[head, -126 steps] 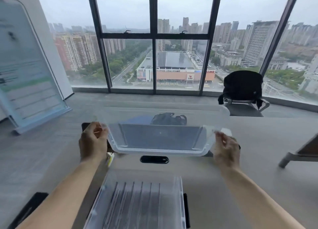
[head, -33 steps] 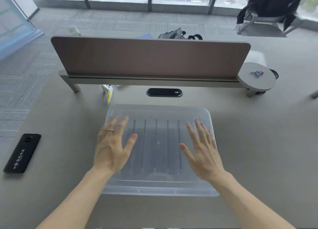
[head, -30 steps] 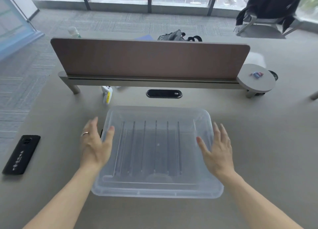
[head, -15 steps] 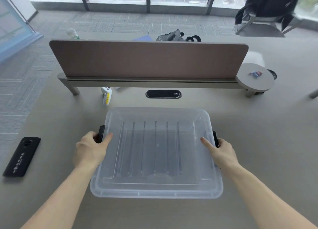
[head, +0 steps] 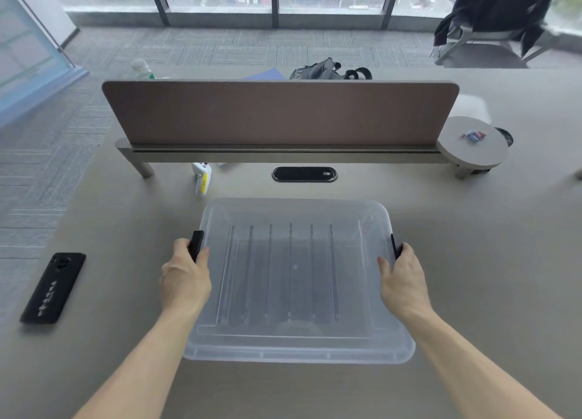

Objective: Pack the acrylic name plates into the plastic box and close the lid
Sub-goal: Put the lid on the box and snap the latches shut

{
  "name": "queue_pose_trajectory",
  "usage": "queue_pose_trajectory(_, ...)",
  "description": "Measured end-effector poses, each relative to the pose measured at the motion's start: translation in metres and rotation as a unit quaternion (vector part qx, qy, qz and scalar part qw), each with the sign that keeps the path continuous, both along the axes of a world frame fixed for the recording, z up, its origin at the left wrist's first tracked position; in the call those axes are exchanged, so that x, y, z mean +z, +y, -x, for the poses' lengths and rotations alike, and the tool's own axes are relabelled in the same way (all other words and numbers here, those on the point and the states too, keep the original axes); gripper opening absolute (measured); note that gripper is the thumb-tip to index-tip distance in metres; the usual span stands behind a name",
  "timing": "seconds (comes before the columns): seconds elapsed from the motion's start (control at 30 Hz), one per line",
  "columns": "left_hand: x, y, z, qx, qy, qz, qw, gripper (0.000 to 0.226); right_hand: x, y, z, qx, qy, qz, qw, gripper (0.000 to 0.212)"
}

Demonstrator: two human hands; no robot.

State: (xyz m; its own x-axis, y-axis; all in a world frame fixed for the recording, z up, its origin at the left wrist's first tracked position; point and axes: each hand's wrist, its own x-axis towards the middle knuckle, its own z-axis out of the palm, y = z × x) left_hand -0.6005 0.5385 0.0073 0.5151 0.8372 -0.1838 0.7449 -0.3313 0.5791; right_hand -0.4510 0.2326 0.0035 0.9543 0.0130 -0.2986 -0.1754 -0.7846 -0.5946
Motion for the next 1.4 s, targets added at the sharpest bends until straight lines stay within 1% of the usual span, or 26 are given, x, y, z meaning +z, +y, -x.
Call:
queue_pose_trajectory(0.2, -0.008, -0.012, -0.003, -0.002, 0.034, -0.046, 0.998, 0.032, 0.001, 0.007, 0.004, 0.037, -0.008, 0.083, 0.996, 0.057)
queue_pose_trajectory(0.3, -0.015, -0.016, -0.003, -0.006, 0.047, -0.067, 0.997, 0.035, -0.001, 0.012, 0.007, 0.044, -0.027, 0.112, 0.992, 0.058)
queue_pose_trajectory(0.43, -0.018, -0.013, -0.001, -0.020, 0.047, -0.057, 0.997, 0.042, 0.002, 0.016, 0.010, 0.049, -0.024, 0.134, 0.989, 0.064)
queue_pose_trajectory(0.47, -0.016, -0.014, -0.002, -0.038, 0.039, -0.069, 0.996, 0.048, 0.005, 0.020, 0.012, 0.059, -0.036, 0.137, 0.988, 0.067)
queue_pose_trajectory(0.5, -0.013, -0.018, -0.004, -0.075, 0.026, -0.099, 0.992, 0.055, 0.007, 0.027, 0.015, 0.082, -0.069, 0.140, 0.984, 0.070)
queue_pose_trajectory(0.57, -0.009, -0.036, -0.014, -0.198, 0.013, -0.163, 0.966, 0.066, 0.011, 0.047, 0.024, 0.187, -0.155, 0.139, 0.960, 0.068)
queue_pose_trajectory(0.6, -0.008, -0.048, -0.021, -0.263, 0.010, -0.162, 0.951, 0.067, 0.011, 0.059, 0.029, 0.253, -0.181, 0.136, 0.941, 0.066)
queue_pose_trajectory(0.67, -0.012, -0.067, -0.031, -0.350, 0.040, -0.157, 0.923, 0.067, 0.006, 0.079, 0.037, 0.348, -0.174, 0.135, 0.911, 0.066)
queue_pose_trajectory(0.7, -0.016, -0.073, -0.034, -0.368, 0.062, -0.166, 0.913, 0.069, 0.001, 0.084, 0.040, 0.368, -0.159, 0.140, 0.905, 0.067)
queue_pose_trajectory(0.77, -0.019, -0.077, -0.035, -0.371, 0.090, -0.197, 0.903, 0.070, -0.009, 0.084, 0.044, 0.370, -0.147, 0.149, 0.905, 0.068)
queue_pose_trajectory(0.9, -0.029, -0.078, -0.035, -0.362, 0.099, -0.217, 0.901, 0.068, -0.025, 0.082, 0.047, 0.364, -0.163, 0.172, 0.901, 0.067)
queue_pose_trajectory(1.03, -0.037, -0.078, -0.035, -0.364, 0.106, -0.207, 0.902, 0.067, -0.033, 0.086, 0.049, 0.354, -0.158, 0.174, 0.905, 0.065)
queue_pose_trajectory(1.27, -0.052, -0.079, -0.037, -0.368, 0.101, -0.209, 0.900, 0.068, -0.046, 0.087, 0.046, 0.363, -0.154, 0.186, 0.900, 0.066)
queue_pose_trajectory(1.4, -0.041, -0.081, -0.034, -0.371, 0.117, -0.184, 0.902, 0.067, -0.037, 0.084, 0.050, 0.362, -0.126, 0.174, 0.907, 0.065)
